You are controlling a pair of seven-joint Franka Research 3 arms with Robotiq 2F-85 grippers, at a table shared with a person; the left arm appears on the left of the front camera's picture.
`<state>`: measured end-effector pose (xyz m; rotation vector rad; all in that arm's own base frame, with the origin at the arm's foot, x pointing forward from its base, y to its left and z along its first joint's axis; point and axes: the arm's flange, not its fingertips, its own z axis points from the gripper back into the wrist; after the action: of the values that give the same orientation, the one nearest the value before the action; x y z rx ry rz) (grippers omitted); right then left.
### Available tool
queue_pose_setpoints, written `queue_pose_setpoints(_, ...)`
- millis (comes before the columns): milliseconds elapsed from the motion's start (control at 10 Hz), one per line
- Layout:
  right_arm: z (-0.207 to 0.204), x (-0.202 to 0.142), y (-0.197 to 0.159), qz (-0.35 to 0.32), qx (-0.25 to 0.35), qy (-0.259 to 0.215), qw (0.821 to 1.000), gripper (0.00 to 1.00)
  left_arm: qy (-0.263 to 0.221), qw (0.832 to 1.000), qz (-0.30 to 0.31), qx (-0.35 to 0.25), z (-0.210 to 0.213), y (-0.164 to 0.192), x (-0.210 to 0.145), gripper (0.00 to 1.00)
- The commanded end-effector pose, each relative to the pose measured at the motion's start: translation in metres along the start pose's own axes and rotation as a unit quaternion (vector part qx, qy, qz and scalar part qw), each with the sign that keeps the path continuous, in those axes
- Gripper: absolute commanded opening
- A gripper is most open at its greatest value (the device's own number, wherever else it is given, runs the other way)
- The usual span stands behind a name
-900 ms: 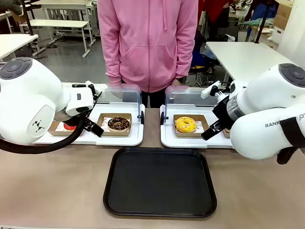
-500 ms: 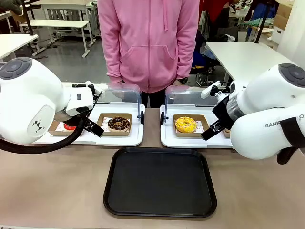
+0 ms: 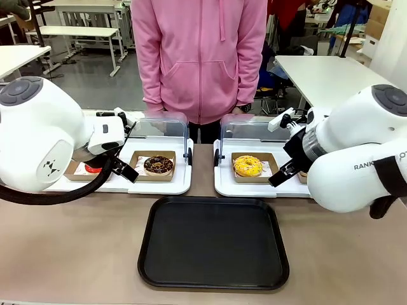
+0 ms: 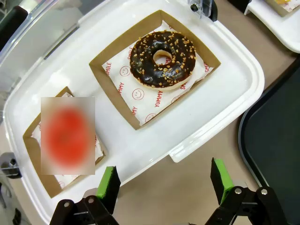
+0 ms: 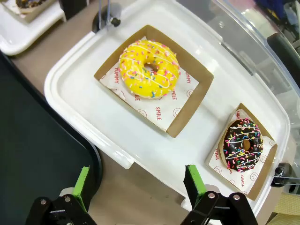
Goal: Move the first donut from the left to the tray.
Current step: Pick up the Paper togo box containing the Donut indicated by the person and place it on the Handle tray.
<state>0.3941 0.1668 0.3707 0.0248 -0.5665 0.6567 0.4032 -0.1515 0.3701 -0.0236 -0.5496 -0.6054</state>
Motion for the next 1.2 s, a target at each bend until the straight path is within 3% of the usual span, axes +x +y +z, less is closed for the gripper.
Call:
queue_pose_setpoints(0,0.0,0.0,0.0,-0.001,0.0,0.0,1.0,1.0,0.0,1.0,0.0,0.0,0.0,0.0,0.0,1.0)
queue_pose_setpoints(100,0.0,0.0,0.0,0.0,0.0,0.0,1.0,1.0,-0.026,0.999,-0.013,-0.044,0.024,0.02,0.037,1.0)
queue_pose_setpoints(200,0.042,0.038,-0.028,-0.008,0.017,-0.025,1.0,1.0,-0.026,0.997,-0.023,-0.073,0.058,0.048,0.072,1.0)
queue_pose_setpoints(300,0.085,0.057,-0.054,-0.017,0.033,-0.046,0.998,1.0,-0.028,0.995,-0.031,-0.088,0.086,0.072,0.092,1.0)
queue_pose_setpoints(500,0.158,0.055,-0.115,-0.019,0.086,-0.087,0.992,1.0,-0.033,0.987,-0.064,-0.145,0.13,0.114,0.107,1.0)
queue_pose_setpoints(800,0.207,-0.007,-0.212,-0.003,0.158,-0.153,0.976,1.0,-0.049,0.95,-0.176,-0.252,0.166,0.189,0.081,1.0)
queue_pose_setpoints(1000,0.209,-0.052,-0.247,0.016,0.186,-0.199,0.962,1.0,-0.123,0.93,-0.194,-0.287,0.172,0.238,0.033,1.0)
queue_pose_setpoints(1100,0.21,-0.068,-0.255,0.022,0.189,-0.224,0.956,1.0,-0.152,0.931,-0.196,-0.268,0.178,0.247,0.013,1.0)
